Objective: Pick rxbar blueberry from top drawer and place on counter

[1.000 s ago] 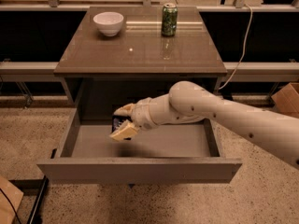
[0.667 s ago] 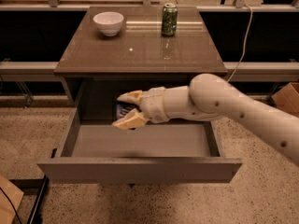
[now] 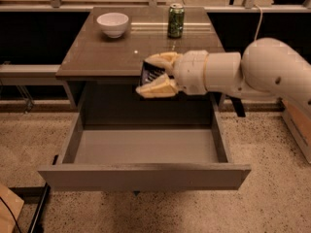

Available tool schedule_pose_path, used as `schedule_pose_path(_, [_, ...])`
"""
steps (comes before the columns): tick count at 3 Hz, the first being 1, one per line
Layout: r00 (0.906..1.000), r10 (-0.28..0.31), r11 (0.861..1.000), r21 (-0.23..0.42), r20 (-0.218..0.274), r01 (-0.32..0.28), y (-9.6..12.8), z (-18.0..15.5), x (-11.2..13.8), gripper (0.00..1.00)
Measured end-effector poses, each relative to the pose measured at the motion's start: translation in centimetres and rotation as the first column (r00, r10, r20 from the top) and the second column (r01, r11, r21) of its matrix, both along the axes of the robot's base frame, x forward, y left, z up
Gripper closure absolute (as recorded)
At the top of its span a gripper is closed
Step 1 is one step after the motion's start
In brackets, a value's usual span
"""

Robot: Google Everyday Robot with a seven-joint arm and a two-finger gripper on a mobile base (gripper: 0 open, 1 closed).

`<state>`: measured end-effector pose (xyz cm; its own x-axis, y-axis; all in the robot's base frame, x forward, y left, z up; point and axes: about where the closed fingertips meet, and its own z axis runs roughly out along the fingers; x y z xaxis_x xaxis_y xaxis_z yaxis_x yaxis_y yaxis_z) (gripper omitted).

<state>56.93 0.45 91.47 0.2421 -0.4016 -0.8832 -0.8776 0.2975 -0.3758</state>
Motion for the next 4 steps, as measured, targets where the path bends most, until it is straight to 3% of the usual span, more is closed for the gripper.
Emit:
schedule_pose_path(1, [0.9951, -0.087, 0.996, -0.033, 0.046, 0.088, -1.5, 3.7, 6.3, 1.0])
schedule_pose_path(2, [0.9932, -0.086, 0.996, -0.033, 0.079, 0.088, -0.2, 5.7, 8.4, 1.0])
schedule_pose_path(3, [0.993, -0.086, 0.995, -0.034, 0.081, 0.089, -0.1, 5.8, 8.5, 1.0])
schedule_pose_path(4, [0.9906, -0.1, 0.991, -0.079, 0.094, 0.107, -0.3, 5.7, 11.4, 1.0])
